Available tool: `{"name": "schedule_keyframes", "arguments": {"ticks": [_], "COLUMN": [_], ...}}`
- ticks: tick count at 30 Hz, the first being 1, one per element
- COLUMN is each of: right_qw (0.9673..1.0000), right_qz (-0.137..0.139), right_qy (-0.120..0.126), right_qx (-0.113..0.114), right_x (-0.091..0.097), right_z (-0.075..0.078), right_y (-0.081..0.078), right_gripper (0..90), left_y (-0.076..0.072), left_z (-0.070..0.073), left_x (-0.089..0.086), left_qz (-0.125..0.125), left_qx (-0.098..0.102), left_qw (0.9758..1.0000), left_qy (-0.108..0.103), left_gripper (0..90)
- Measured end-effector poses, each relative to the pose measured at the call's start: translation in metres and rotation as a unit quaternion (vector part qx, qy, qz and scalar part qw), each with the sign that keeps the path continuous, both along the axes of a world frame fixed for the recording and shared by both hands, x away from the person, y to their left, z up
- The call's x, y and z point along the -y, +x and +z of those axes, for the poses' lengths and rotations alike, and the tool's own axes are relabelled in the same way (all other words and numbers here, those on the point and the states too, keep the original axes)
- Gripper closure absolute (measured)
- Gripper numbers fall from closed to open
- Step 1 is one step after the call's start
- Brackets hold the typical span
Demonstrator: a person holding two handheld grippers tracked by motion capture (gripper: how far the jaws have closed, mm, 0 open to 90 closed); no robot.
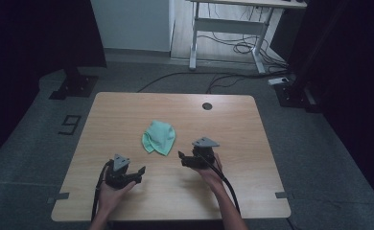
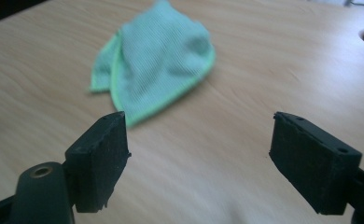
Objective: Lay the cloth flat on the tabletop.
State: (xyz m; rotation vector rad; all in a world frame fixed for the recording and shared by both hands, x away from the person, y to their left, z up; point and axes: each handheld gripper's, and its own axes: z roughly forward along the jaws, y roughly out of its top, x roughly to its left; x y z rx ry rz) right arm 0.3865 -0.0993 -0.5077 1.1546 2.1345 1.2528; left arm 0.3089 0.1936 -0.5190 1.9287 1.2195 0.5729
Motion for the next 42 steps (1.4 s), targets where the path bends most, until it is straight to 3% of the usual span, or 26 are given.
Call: {"name": "schedule_keyframes", "arguments": {"ticks": [7, 11, 15, 19, 28, 32, 38, 39, 42], "right_qw": [0.9998, 0.9997, 0.9994, 0.999, 0.9983, 0.9984, 0.9973, 0.9966, 0.9954], "right_qz": [0.016, 0.023, 0.027, 0.036, 0.04, 0.035, 0.029, 0.024, 0.017], "right_qy": [0.001, -0.004, 0.014, 0.011, 0.011, 0.003, -0.029, -0.042, -0.05], "right_qx": [-0.009, -0.012, -0.016, -0.025, -0.041, -0.044, -0.06, -0.066, -0.08], "right_x": [-0.029, -0.039, -0.051, -0.064, -0.08, -0.087, -0.1, -0.103, -0.105], "right_z": [0.002, 0.003, 0.003, -0.006, -0.013, -0.014, -0.026, -0.031, -0.039], "right_y": [0.031, 0.041, 0.054, 0.067, 0.082, 0.091, 0.107, 0.112, 0.117], "right_gripper": [18.0, 17.5, 17.1, 16.0, 13.8, 13.5, 12.9, 14.6, 22.9], "left_y": [-0.004, -0.006, -0.006, -0.005, -0.006, -0.007, -0.007, -0.007, -0.006], "left_z": [0.0, 0.0, -0.001, -0.003, -0.006, -0.005, -0.006, -0.006, -0.006], "left_x": [0.007, 0.01, 0.014, 0.014, 0.013, 0.011, 0.01, 0.009, 0.008], "left_qz": [-0.014, -0.019, -0.024, -0.02, -0.019, -0.016, -0.015, -0.015, -0.012], "left_qx": [0.002, 0.001, -0.002, -0.007, -0.008, -0.009, -0.01, -0.009, -0.009], "left_qw": [0.9995, 0.9994, 0.9991, 0.9991, 0.9988, 0.999, 0.999, 0.999, 0.9991], "left_qy": [0.029, 0.03, 0.033, 0.036, 0.043, 0.04, 0.04, 0.041, 0.04], "left_gripper": [27.6, 27.5, 27.0, 27.0, 26.6, 26.6, 26.5, 26.4, 26.5]}}
